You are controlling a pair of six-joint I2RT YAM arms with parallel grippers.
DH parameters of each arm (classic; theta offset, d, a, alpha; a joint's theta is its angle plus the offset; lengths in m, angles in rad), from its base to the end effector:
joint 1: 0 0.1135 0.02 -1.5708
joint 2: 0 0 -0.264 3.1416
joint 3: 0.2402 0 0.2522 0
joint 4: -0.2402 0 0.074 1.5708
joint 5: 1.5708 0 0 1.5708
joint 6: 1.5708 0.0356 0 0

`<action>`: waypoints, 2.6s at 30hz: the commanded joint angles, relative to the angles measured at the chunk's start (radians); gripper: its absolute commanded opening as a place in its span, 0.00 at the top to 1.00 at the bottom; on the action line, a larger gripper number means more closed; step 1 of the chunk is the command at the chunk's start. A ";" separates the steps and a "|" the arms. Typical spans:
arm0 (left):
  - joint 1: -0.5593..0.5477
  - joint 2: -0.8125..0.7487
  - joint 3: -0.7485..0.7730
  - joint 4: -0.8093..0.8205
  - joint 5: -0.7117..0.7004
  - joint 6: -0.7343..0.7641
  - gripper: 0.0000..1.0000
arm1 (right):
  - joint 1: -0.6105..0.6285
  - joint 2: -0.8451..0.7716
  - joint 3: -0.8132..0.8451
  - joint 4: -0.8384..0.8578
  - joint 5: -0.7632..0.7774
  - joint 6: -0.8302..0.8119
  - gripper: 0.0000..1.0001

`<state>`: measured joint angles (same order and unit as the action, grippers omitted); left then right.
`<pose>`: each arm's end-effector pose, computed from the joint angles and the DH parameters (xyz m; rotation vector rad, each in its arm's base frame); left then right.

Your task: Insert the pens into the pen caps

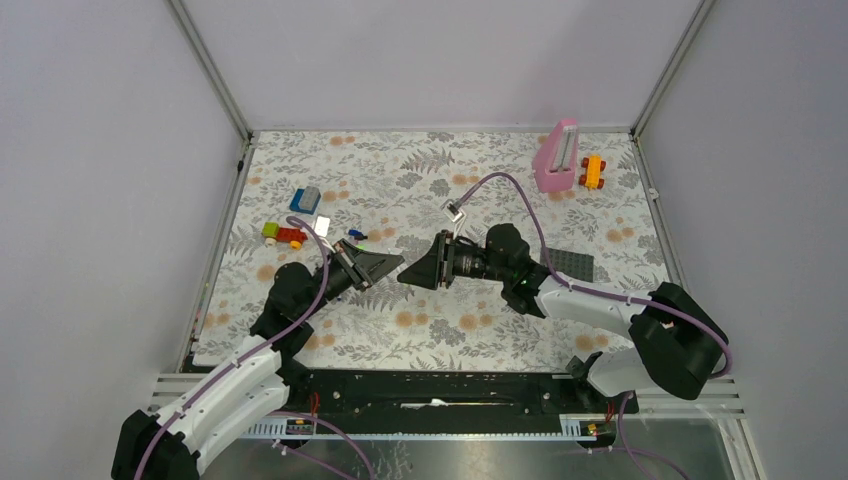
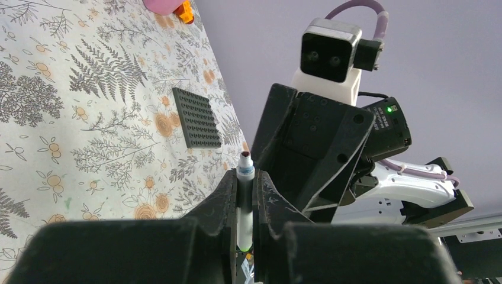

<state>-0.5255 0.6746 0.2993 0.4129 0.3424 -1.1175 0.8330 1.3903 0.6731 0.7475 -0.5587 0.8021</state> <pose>0.1421 -0.0962 0.2485 -0.2078 1.7471 -1.5204 0.1884 0.2353 0.2606 -0.5441 1.7408 1.6583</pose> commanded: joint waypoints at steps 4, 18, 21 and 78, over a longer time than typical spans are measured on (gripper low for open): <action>0.001 -0.023 -0.018 0.068 -0.039 -0.020 1.00 | 0.008 0.029 0.013 0.190 0.026 0.097 0.59; 0.001 -0.041 -0.031 0.077 -0.069 -0.031 1.00 | 0.010 0.069 0.020 0.218 0.026 0.120 0.62; 0.001 -0.046 -0.032 0.074 -0.077 -0.033 1.00 | 0.012 0.075 0.023 0.223 0.023 0.121 0.63; 0.001 -0.028 -0.054 0.090 -0.023 -0.012 1.00 | 0.027 0.140 0.073 0.192 -0.021 0.096 1.00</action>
<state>-0.5217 0.6434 0.2352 0.4664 0.2737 -1.1603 0.8459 1.5322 0.7002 0.9134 -0.5480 0.9188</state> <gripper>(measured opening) 0.081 0.190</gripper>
